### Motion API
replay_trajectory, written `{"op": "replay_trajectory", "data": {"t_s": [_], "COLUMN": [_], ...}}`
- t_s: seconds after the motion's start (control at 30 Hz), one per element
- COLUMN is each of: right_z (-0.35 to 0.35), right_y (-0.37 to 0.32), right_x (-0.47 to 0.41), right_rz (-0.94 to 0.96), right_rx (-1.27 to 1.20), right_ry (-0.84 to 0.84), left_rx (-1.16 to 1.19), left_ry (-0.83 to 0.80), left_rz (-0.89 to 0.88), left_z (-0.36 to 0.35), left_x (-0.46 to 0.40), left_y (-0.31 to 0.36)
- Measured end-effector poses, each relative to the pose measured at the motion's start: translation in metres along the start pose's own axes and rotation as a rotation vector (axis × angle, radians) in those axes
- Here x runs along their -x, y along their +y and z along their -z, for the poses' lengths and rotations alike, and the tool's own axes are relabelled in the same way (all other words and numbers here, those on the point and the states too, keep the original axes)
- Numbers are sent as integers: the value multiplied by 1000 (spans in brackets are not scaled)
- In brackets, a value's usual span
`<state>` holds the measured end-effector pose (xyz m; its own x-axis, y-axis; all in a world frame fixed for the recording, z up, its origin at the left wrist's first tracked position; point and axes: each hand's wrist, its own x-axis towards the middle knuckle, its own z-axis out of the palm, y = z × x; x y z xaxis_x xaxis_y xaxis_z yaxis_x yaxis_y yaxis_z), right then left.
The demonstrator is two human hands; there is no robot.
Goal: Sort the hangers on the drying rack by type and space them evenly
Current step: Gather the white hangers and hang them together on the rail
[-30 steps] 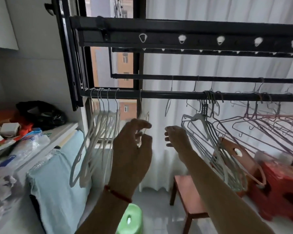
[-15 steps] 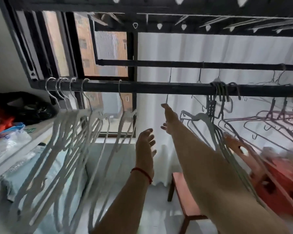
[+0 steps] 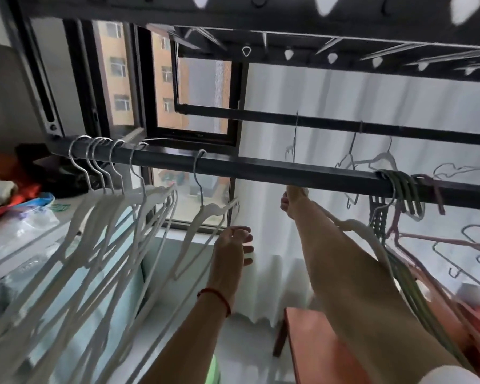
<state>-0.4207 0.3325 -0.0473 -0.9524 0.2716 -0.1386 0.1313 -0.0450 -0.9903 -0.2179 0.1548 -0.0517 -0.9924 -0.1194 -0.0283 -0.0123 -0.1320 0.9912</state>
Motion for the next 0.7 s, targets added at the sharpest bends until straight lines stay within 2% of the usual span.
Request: {"op": "replay_trajectory", "data": {"t_s": [0.13, 0.27, 0.47, 0.7], "right_z": [-6, -25, -36, -30], "right_y": [-15, -11, 43, 104], "right_x": [24, 65, 147, 278], "right_rz": [-27, 83, 65, 61], "right_rx": [-41, -51, -69, -45], "right_ry": [16, 2, -1, 30], "left_rx": [-9, -47, -192, -349], "left_ry": [-36, -21, -27, -22], "left_rz": [-3, -34, -66, -220], "left_z": [-3, 0, 21, 52], "left_x": [7, 19, 46, 95], "left_y": [8, 12, 3, -3]}}
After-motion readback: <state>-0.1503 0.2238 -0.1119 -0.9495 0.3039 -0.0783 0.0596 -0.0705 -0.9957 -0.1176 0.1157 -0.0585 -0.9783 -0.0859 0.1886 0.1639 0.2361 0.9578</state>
